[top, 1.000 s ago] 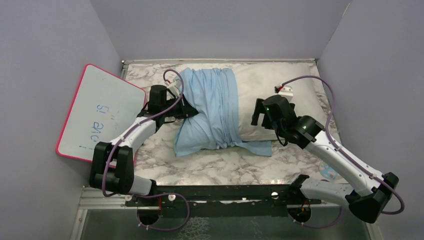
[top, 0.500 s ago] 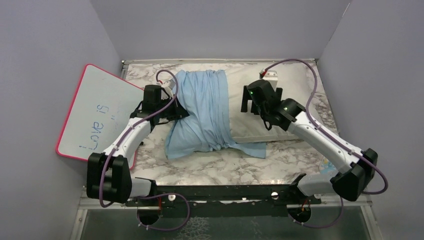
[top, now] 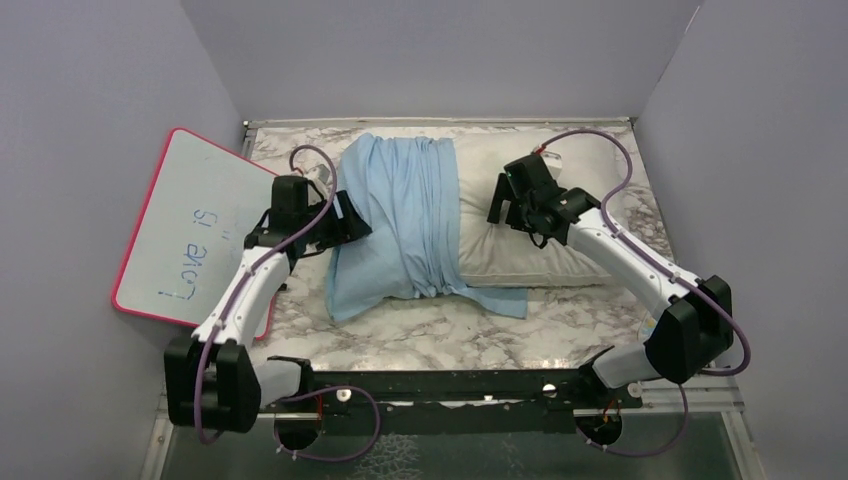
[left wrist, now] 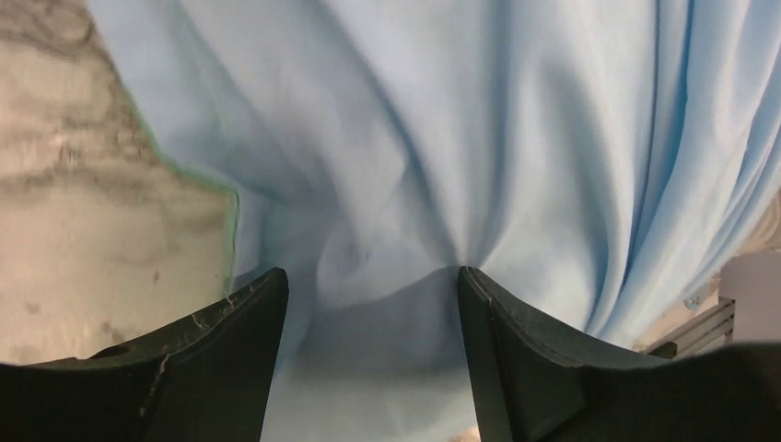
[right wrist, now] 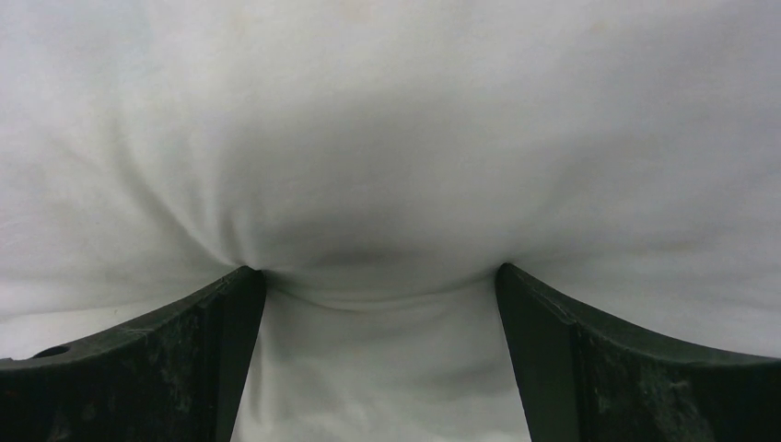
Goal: Remove the pillowcase from the pillow
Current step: Remove the pillow from the pillowcase.
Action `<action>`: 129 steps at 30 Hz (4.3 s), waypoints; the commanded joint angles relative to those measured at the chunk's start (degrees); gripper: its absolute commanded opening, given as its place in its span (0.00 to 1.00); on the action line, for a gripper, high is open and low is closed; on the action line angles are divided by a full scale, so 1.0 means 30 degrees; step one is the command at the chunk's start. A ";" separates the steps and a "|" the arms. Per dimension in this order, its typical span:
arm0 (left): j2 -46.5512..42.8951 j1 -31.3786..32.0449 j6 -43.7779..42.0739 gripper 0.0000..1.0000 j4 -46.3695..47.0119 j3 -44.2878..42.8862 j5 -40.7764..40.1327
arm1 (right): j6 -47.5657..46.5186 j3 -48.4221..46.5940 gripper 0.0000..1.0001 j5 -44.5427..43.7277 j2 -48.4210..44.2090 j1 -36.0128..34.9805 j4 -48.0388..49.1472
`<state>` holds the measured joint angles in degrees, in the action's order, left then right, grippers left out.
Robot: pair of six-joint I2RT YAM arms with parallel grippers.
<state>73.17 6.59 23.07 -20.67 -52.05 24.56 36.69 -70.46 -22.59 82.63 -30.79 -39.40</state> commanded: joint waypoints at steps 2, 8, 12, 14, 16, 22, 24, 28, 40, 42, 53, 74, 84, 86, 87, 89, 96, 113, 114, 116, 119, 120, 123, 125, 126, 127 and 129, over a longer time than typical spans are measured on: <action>-0.4655 -0.0074 0.2220 0.73 -0.2651 0.2078 -0.1797 | 0.1504 0.1526 1.00 0.2606 0.1198 0.0253 0.0106; -0.7741 -0.0043 0.3764 0.77 -0.4358 0.2701 -0.0087 | 0.1998 0.1514 1.00 0.3868 0.1890 0.0391 0.0479; -0.8439 0.0915 0.4708 0.77 -0.4067 0.3609 0.3107 | 0.1980 0.1190 1.00 0.4214 0.2128 0.0429 0.0640; -0.9046 0.2483 0.5990 0.76 -0.3265 0.4337 0.2801 | 0.2002 0.1102 1.00 0.4234 0.2213 0.0430 0.0635; -0.9479 0.4604 0.7752 0.76 -0.1692 0.5423 0.1623 | 0.2059 0.1097 1.00 0.4284 0.2189 0.0447 0.0701; -0.8135 0.9567 1.0406 0.76 0.2591 0.7462 -0.3644 | 0.2302 0.1410 1.00 0.4468 0.1903 0.0430 0.0783; -0.6866 0.9689 1.0635 0.76 0.4409 0.7752 -0.4009 | 0.2275 0.1518 1.00 0.4514 0.1779 0.0461 0.0651; -0.3823 1.0318 1.0772 0.75 0.8120 0.7802 -0.5274 | 0.2377 0.2035 1.00 0.4553 0.1282 0.0476 0.0597; -0.2557 1.1686 0.8557 0.00 0.5172 0.7000 -1.3351 | 0.2143 0.3095 1.00 0.3966 0.0795 0.1618 0.0548; -0.4309 1.1675 0.8283 0.00 0.2593 0.7320 -1.5249 | 0.1806 0.3359 1.00 0.4146 0.0835 0.2110 0.0789; -1.0892 1.1632 0.8134 0.00 -0.3780 0.7737 -1.7400 | 0.1189 0.3651 0.99 0.5507 0.1583 0.2937 0.1575; -0.8916 1.1587 0.7553 0.04 -0.6279 0.5251 -1.7904 | 0.1302 0.4595 0.92 0.5533 0.0807 0.3172 0.1552; -0.8154 1.1565 0.6501 0.47 -0.4192 0.4255 -1.3738 | 0.1461 0.4860 0.89 0.6895 0.0482 0.3172 0.2163; -0.8131 1.1558 0.6883 0.54 -0.3717 0.4237 -1.2309 | 0.1487 0.4862 0.89 0.7250 0.0594 0.3183 0.2274; -0.8166 1.1569 0.7081 0.57 -0.3515 0.4278 -1.1620 | 0.1483 0.4806 0.89 0.7337 0.0629 0.3192 0.2250; -0.8280 1.1573 0.7155 0.61 -0.3322 0.4074 -1.0139 | 0.1460 0.4696 0.89 0.7368 0.0763 0.3172 0.2093; -0.7176 1.1568 0.4839 0.84 -0.3193 0.2613 -0.3752 | 0.1277 0.4509 0.89 0.7391 0.0496 0.3172 0.2002; -0.3735 1.1554 0.8986 0.83 0.5837 0.6649 -0.6449 | 0.1599 0.4807 0.89 0.8407 0.0055 0.3182 0.2058; -0.3555 1.1571 0.9054 0.83 0.6222 0.6792 -0.6756 | 0.1599 0.4810 0.89 0.8408 0.0080 0.3173 0.2069; -0.3090 1.1573 0.8907 0.80 0.6724 0.6874 -0.7211 | 0.1573 0.4791 0.89 0.8339 0.0055 0.3176 0.2036; -0.2392 1.1558 0.8673 0.68 0.6802 0.6842 -0.7792 | 0.1526 0.4683 0.89 0.8165 -0.0080 0.3173 0.1859; -0.2256 1.1571 0.8612 0.62 0.6772 0.6886 -0.8013 | 0.1535 0.4714 0.89 0.8147 -0.0171 0.3157 0.1876; -0.2199 1.1559 0.8301 0.32 0.6317 0.7175 -0.9677 | 0.1674 0.4881 0.89 0.8277 -0.0358 0.3186 0.2199; -0.2279 1.1572 0.8135 0.21 0.5398 0.7182 -1.0777 | 0.1756 0.5031 0.89 0.8388 -0.0331 0.3189 0.2503; -0.2381 1.1569 0.8043 0.12 0.4908 0.7162 -1.1230 | 0.1773 0.5025 0.89 0.8326 -0.0247 0.3178 0.2487; -0.2558 1.1572 0.7944 0.04 0.4359 0.7134 -1.1624 | 0.1753 0.4973 0.89 0.8197 -0.0148 0.3198 0.2408; -0.3125 1.1573 0.7869 0.00 0.3176 0.7163 -1.2299 | 0.1663 0.4840 0.89 0.7691 -0.0017 0.3187 0.2186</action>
<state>66.04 41.71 48.36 -4.10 -31.22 -2.48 42.65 -58.33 5.87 80.44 -22.37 -26.55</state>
